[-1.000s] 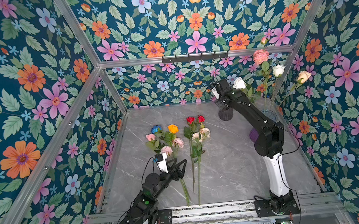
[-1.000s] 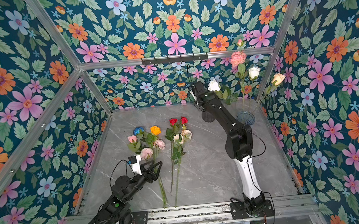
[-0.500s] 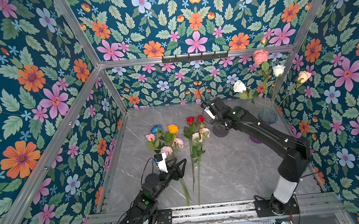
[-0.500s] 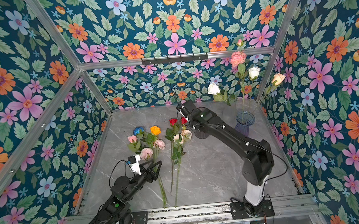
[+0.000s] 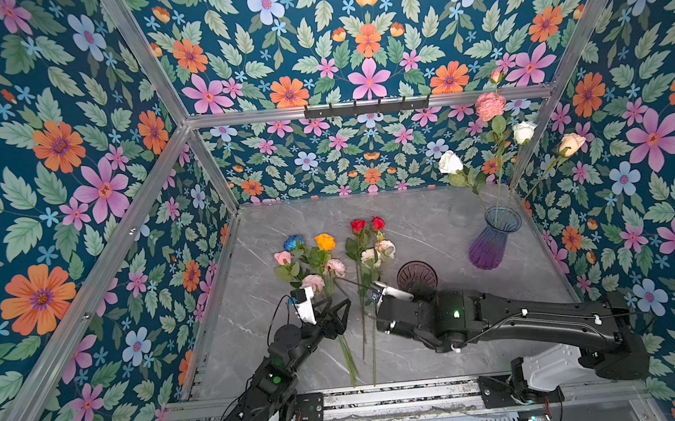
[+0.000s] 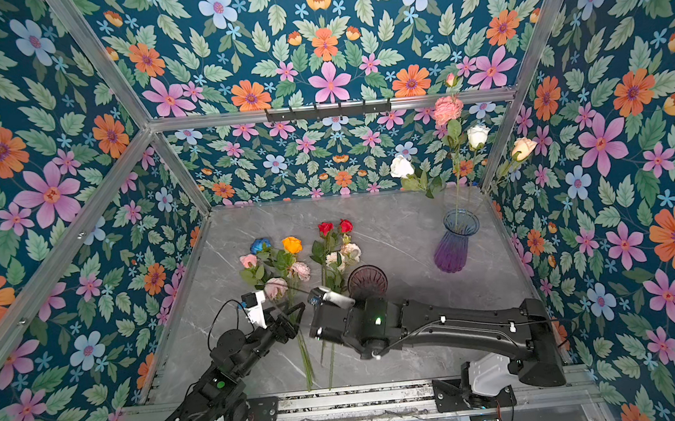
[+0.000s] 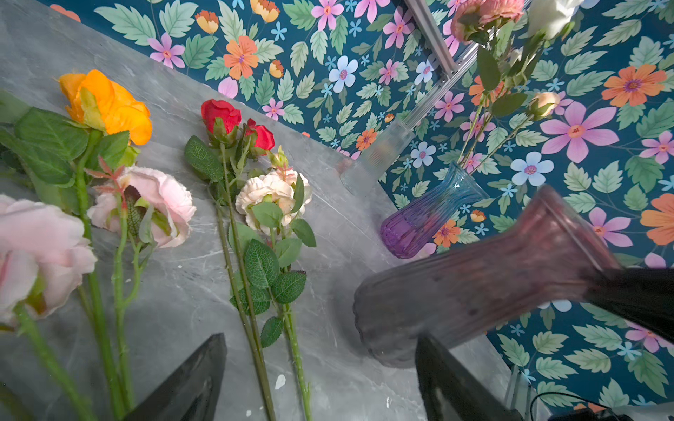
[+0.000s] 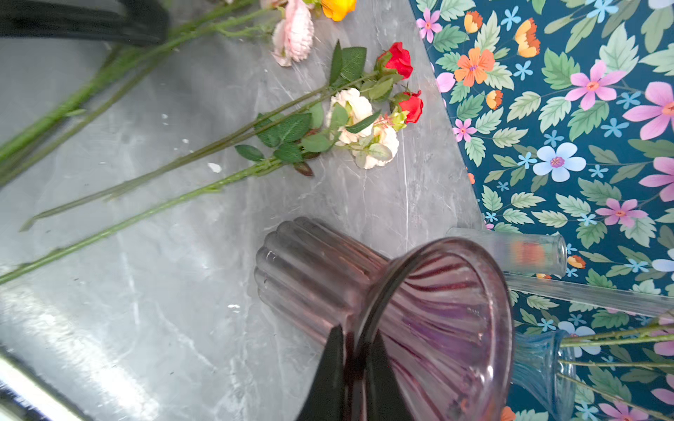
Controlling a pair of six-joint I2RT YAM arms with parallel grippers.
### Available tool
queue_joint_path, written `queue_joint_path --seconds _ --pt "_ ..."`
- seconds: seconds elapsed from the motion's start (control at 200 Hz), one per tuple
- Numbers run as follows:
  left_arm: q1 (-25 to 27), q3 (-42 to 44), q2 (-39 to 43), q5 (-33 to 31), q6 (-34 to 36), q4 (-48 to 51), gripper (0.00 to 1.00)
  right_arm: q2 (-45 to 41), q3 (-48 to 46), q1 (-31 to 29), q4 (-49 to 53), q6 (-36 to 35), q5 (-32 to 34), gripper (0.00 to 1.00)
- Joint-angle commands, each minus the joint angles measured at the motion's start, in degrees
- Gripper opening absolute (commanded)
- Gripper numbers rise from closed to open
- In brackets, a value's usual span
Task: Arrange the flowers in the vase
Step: 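Carry the ribbed vase with the right gripper toward the robot, then set the ribbed vase down beside the rose bunch and open the right gripper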
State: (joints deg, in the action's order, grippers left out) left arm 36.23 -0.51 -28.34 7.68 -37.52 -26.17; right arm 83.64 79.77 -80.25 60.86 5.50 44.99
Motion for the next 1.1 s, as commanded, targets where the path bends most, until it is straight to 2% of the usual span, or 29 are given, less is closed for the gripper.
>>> queue_joint_path --seconds 0.0,0.095,0.29,0.6,0.69,0.815,0.93,1.0,1.095 --pt "-0.02 0.63 -0.95 0.91 -0.19 -0.29 0.83 2.76 2.41 -4.71 9.28 13.78 7.37 0.00" --pt "-0.02 0.65 -0.77 1.11 -0.67 0.05 0.83 4.89 3.68 -7.24 11.94 18.69 5.88 0.00" --pt "-0.02 2.01 0.98 0.32 -1.59 0.13 0.83 4.24 2.24 -9.76 9.58 21.32 -0.54 0.00" --pt "-0.02 1.48 -1.62 0.49 -1.59 -0.98 0.83 2.70 -1.02 -9.76 7.05 19.55 -1.59 0.00" --pt "-0.02 1.30 -2.15 0.56 -1.59 -1.31 0.83 3.70 -0.65 -9.81 7.65 19.55 -1.31 0.08" --pt "-0.02 1.31 -2.25 0.49 -1.75 -1.38 0.83 3.32 -0.21 -9.77 7.43 19.55 -1.40 0.37" --pt "-0.02 1.17 -1.57 0.40 -1.71 -0.95 0.84 1.62 0.86 -9.78 6.73 17.93 -1.75 0.59" --pt "-0.02 0.72 -1.07 0.08 -1.68 -0.17 0.85 0.26 2.58 -9.66 6.68 16.61 -1.99 0.67" --pt "-0.02 -0.60 -1.03 -0.46 -1.67 2.37 0.84 -2.10 5.87 -9.67 7.24 15.95 -2.60 0.70"
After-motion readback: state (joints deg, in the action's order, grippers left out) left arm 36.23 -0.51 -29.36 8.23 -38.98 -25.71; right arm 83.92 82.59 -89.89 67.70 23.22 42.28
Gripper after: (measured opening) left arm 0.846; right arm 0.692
